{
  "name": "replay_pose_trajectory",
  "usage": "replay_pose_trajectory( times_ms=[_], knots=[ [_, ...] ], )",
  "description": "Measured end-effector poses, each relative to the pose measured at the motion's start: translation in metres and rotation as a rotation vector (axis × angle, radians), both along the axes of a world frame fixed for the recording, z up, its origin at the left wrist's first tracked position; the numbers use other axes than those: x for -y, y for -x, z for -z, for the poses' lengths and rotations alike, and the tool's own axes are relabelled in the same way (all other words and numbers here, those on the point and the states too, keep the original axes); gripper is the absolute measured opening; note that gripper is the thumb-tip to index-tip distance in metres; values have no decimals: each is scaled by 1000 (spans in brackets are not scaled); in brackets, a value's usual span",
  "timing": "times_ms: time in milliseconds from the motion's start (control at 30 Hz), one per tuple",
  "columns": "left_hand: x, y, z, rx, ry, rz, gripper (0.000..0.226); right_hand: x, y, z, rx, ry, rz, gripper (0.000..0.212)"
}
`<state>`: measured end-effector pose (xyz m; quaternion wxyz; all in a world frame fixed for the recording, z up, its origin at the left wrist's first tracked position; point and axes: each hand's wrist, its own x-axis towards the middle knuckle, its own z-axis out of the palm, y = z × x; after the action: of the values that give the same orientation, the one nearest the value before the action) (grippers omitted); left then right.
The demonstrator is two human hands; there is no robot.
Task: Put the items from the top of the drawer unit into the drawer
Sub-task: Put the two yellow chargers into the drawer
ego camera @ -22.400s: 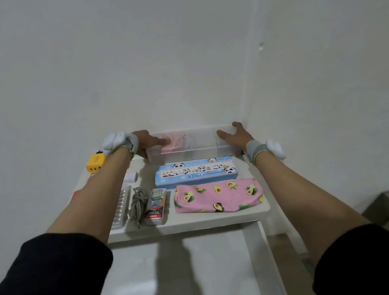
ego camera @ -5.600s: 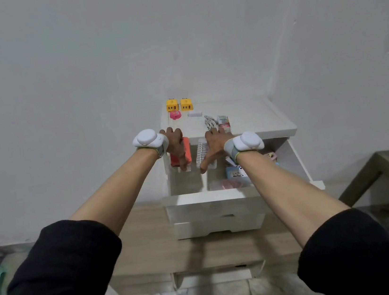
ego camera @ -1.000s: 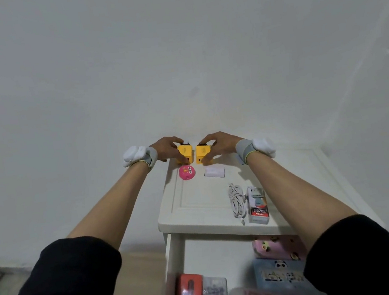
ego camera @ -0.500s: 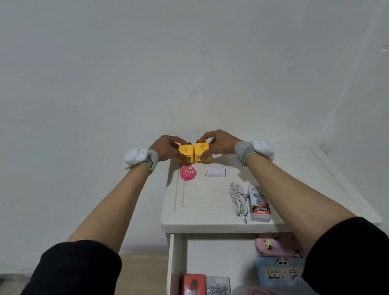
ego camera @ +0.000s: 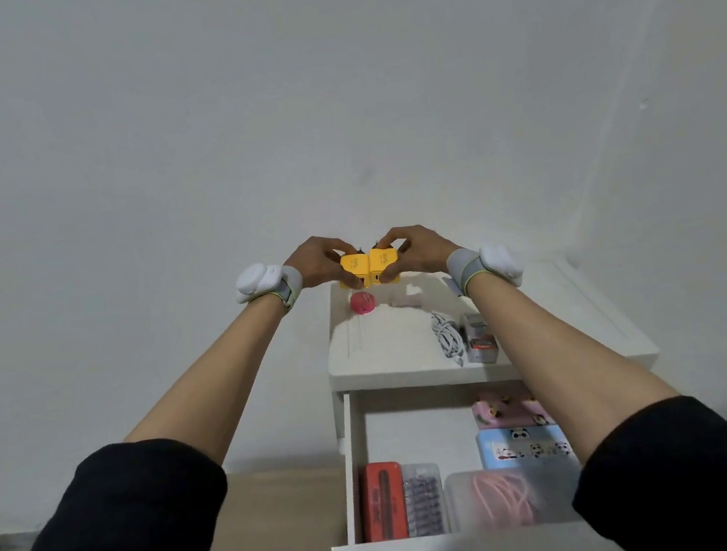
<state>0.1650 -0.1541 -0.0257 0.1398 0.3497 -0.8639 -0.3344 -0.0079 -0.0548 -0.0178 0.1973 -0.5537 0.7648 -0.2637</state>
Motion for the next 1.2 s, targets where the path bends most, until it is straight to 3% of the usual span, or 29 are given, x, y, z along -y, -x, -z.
replay_pose_trajectory(
  times_ms=[633, 1200],
  knots=[
    [-108, -58, -6, 39, 39, 89, 55, -139, -74, -11, 43, -33, 82, 55],
    [-206, -58, 47, 208, -11, -8, 52, -227, -62, 51, 112, -214, -56, 54]
  ],
)
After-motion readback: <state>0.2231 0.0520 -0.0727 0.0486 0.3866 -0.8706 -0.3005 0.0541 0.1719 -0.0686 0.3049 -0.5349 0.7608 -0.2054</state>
